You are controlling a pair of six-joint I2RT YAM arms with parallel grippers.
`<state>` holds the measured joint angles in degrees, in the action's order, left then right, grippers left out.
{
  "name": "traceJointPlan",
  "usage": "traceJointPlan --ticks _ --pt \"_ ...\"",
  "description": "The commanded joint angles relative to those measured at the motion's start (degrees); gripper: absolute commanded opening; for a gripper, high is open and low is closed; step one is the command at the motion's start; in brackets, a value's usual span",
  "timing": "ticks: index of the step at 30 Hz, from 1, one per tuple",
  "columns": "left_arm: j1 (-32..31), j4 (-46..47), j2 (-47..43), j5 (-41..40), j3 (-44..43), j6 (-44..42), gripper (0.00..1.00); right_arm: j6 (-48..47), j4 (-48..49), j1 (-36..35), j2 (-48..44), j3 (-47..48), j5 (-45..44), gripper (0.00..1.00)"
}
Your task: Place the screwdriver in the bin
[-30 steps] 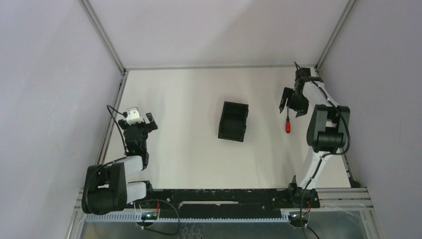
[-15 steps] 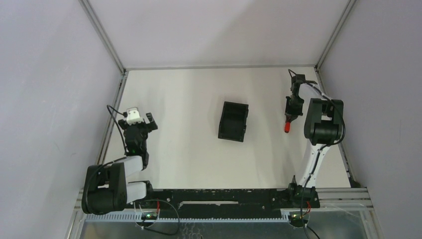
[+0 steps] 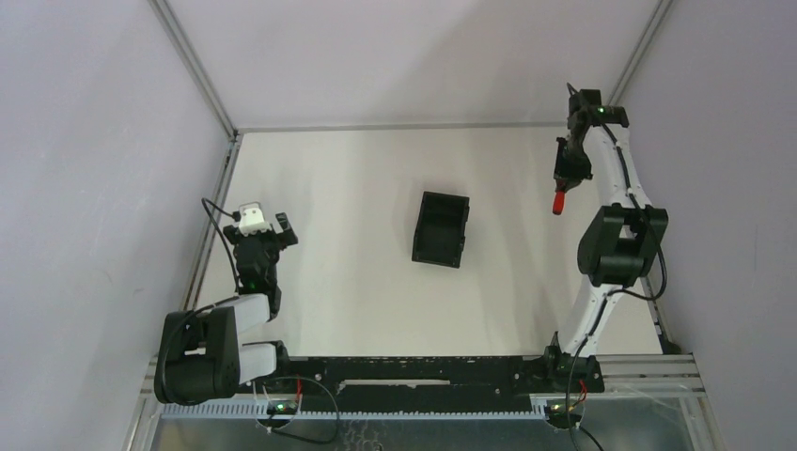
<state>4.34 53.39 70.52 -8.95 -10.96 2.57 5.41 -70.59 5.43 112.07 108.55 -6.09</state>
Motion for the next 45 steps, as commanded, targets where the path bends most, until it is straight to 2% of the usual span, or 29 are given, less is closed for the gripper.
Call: traceJointPlan --ticks 1,5,10,15,20,24,29,34,38,40,42,45 --pt "-0.38 1.37 -0.04 -0.88 -2.63 -0.73 1.00 2.38 -7.10 -1.17 -4.39 2.01 1.87 0.00" --pt "-0.38 1.37 -0.04 -0.81 -2.66 -0.75 1.00 4.89 -6.03 -4.93 -5.97 1.84 3.62 0.00" --pt "-0.38 1.37 -0.03 -0.82 -2.65 -0.74 1.00 7.36 1.34 -20.84 -8.07 1.02 6.26 0.00" --pt "-0.37 1.37 -0.08 -0.82 -2.71 -0.75 1.00 8.71 2.89 -33.69 -3.70 7.08 7.58 0.00" --pt "-0.38 1.37 -0.04 -0.82 -2.66 -0.76 1.00 7.62 2.56 -39.00 -0.24 10.92 5.30 0.00" --pt "-0.38 1.37 -0.03 -0.81 -2.73 -0.79 1.00 6.62 7.02 -40.77 -0.25 4.90 1.77 0.00" --pt "-0.38 1.37 -0.03 -0.83 -2.65 -0.77 1.00 5.83 13.55 -40.85 0.66 -4.48 2.13 0.00" --pt "-0.34 1.37 -0.03 -0.83 -2.64 -0.80 1.00 5.41 17.84 -40.75 3.02 -8.87 1.93 0.00" --pt "-0.38 1.37 -0.03 -0.85 -2.60 -0.76 1.00 5.65 18.85 -40.85 4.53 -10.51 1.92 0.20" --pt "-0.33 1.37 -0.03 -0.84 -2.68 -0.73 1.00 6.13 19.19 -40.81 4.44 -11.04 0.11 0.36" --pt "-0.40 1.37 -0.03 -0.86 -2.66 -0.81 1.00 6.55 19.02 -40.84 3.92 -11.09 -2.08 0.48" --pt "-0.39 1.37 -0.04 -0.83 -2.67 -0.79 1.00 6.73 18.84 -40.90 2.36 -10.72 -3.37 0.56"
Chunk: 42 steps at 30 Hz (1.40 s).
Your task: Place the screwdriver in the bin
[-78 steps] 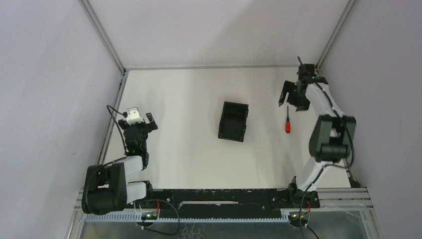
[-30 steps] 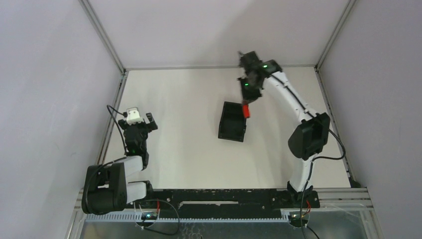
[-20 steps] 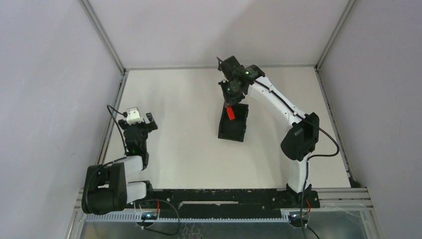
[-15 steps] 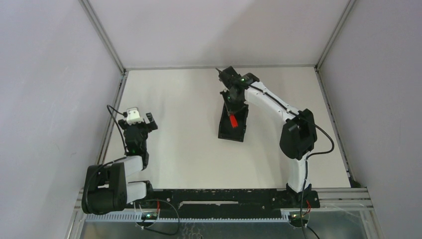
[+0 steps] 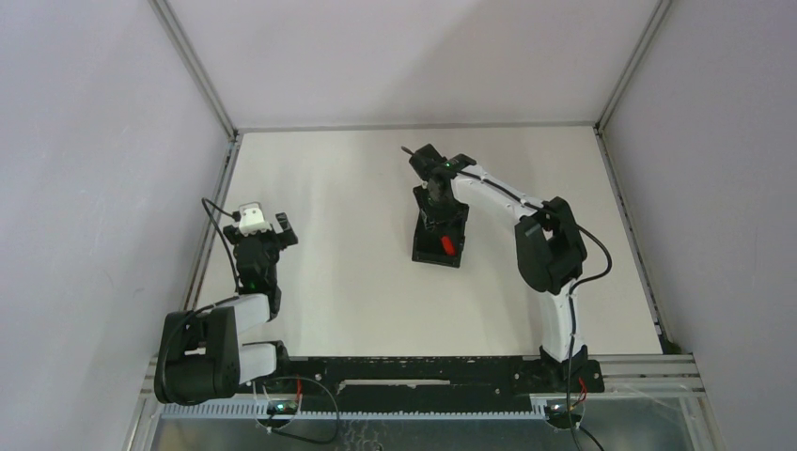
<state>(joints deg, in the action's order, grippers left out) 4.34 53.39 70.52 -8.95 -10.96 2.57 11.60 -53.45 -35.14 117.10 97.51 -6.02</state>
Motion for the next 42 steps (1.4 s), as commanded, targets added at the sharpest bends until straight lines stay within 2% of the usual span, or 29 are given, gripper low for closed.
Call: traceJointPlan --ticks 1,10,12,14,16,17,22,25,29,36,42 --pt "-0.38 1.37 -0.08 -0.86 -2.69 -0.76 1.00 0.61 1.66 -0.41 -3.15 0.45 -3.41 0.56" --pt "-0.34 1.37 -0.01 -0.88 -2.68 -0.79 1.00 0.78 0.74 -1.60 -12.52 1.37 -6.55 0.56" --pt "-0.38 1.37 -0.04 -0.82 -2.64 -0.81 1.00 0.73 0.88 -1.56 -15.49 0.81 -7.84 0.59" --pt "-0.37 1.37 -0.04 -0.87 -2.65 -0.75 1.00 0.15 2.03 -1.48 -19.13 -1.18 -9.20 0.71" --pt "-0.38 1.37 -0.08 -0.88 -2.66 -0.73 1.00 -0.87 4.92 -0.86 -23.61 -4.91 -9.75 0.98" --pt "-0.38 1.37 -0.04 -0.82 -2.64 -0.79 1.00 -1.61 7.06 -0.37 -26.13 -7.45 -9.87 0.99" --pt "-0.38 1.37 -0.03 -0.87 -2.67 -0.80 1.00 -2.32 18.67 6.44 -40.76 -22.53 -5.76 1.00" --pt "-0.36 1.37 -0.03 -0.83 -2.70 -0.74 1.00 -1.17 23.21 11.47 -47.34 -30.42 -0.63 1.00" --pt "-0.38 1.37 -0.03 -0.85 -2.70 -0.81 1.00 0.43 30.30 16.22 -55.62 -42.53 0.80 1.00" --pt "-0.38 1.37 -0.03 -0.83 -2.68 -0.73 1.00 5.80 37.88 22.22 -67.28 -62.24 -3.33 1.00" --pt "-0.38 1.37 -0.03 -0.84 -2.74 -0.76 1.00 6.92 41.55 23.24 -74.20 -70.11 -9.43 1.00"
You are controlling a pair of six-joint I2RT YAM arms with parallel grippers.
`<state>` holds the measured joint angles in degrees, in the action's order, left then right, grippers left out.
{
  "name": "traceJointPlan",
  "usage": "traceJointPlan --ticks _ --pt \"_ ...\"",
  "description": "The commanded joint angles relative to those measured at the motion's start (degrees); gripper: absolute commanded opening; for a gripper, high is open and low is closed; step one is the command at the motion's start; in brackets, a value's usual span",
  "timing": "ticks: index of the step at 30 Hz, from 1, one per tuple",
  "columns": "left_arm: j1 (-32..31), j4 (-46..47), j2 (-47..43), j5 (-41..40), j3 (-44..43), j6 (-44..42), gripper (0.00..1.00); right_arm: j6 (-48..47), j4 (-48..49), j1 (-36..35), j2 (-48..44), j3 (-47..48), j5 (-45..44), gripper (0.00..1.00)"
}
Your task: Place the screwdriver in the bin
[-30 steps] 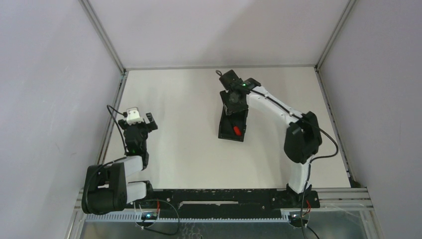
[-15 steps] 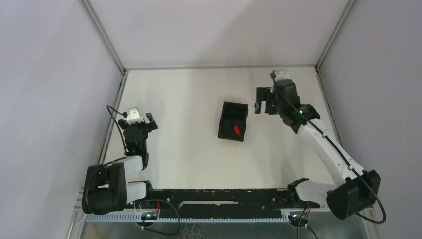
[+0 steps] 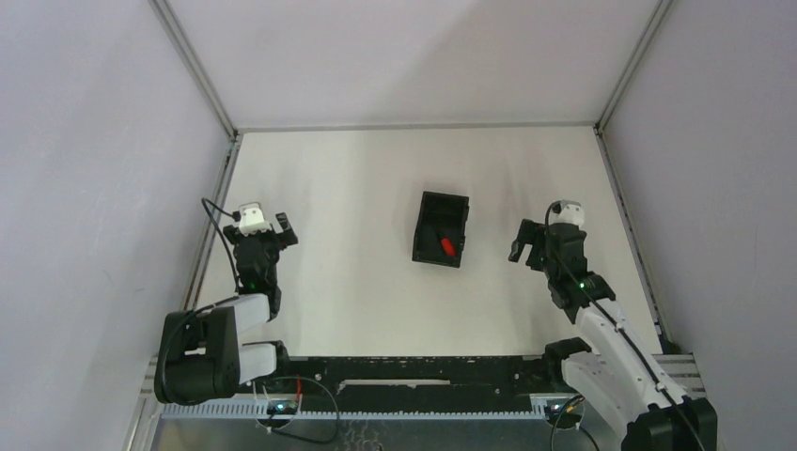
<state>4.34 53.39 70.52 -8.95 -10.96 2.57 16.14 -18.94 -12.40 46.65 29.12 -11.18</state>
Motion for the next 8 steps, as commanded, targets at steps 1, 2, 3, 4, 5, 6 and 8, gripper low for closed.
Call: traceJointPlan --ticks 1,2,3,4,5,6,8 --pt "-0.38 1.37 -0.03 -0.82 -2.67 -0.76 1.00 2.55 7.34 0.60 -4.39 -2.12 -4.25 1.00" --pt "-0.38 1.37 -0.03 -0.85 -2.73 -0.78 1.00 2.58 7.49 0.62 -4.85 -2.30 -4.13 1.00" --pt "-0.38 1.37 -0.04 -0.86 -2.73 -0.74 1.00 2.66 7.47 0.63 -5.13 -2.39 -4.37 1.00" --pt "-0.38 1.37 -0.03 -0.81 -2.64 -0.74 1.00 2.84 7.27 0.67 -5.29 -2.40 -4.57 1.00" --pt "-0.38 1.37 -0.06 -0.88 -2.65 -0.72 1.00 2.91 7.11 0.64 -5.39 -2.45 -4.87 0.99" --pt "-0.38 1.37 -0.03 -0.82 -2.75 -0.84 1.00 2.93 7.08 0.73 -5.49 -2.55 -4.84 1.00" --pt "-0.38 1.37 -0.04 -0.88 -2.72 -0.75 1.00 2.91 7.36 0.76 -5.41 -2.66 -4.43 1.00"
